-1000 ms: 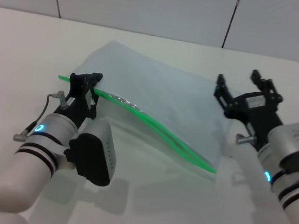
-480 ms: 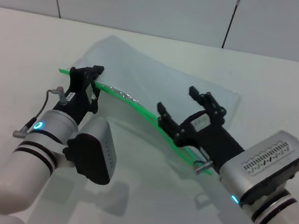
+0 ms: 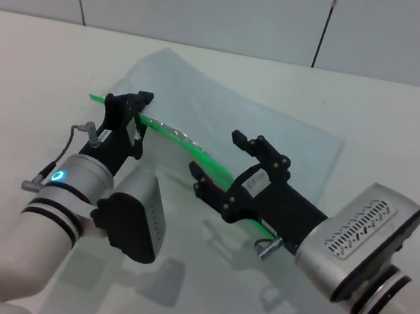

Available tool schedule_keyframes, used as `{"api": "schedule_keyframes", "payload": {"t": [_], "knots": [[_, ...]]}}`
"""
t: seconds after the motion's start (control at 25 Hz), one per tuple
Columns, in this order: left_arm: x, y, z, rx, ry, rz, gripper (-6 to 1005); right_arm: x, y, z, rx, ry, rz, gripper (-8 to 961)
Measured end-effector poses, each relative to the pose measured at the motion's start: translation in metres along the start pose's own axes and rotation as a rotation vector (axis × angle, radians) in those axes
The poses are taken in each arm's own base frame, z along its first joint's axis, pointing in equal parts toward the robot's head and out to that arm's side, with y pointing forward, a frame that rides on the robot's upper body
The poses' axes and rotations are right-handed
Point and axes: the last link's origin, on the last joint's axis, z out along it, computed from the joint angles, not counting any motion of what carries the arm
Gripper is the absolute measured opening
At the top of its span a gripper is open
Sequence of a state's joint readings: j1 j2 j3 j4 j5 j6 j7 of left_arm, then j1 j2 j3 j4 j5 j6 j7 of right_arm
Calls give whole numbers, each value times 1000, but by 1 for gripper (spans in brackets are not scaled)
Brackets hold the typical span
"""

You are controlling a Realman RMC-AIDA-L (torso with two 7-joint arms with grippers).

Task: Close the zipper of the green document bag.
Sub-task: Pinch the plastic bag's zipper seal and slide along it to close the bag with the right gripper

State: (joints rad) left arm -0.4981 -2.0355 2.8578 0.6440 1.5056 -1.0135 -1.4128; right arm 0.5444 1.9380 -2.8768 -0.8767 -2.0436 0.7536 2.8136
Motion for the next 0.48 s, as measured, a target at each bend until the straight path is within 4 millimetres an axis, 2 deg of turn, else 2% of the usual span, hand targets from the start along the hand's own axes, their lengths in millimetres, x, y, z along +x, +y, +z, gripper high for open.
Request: {"api": "schedule_keyframes", "payload": {"t": [0.48], "knots": [[7, 0, 0, 2, 45, 27, 54, -4, 0, 14, -54, 40, -49, 784]]}}
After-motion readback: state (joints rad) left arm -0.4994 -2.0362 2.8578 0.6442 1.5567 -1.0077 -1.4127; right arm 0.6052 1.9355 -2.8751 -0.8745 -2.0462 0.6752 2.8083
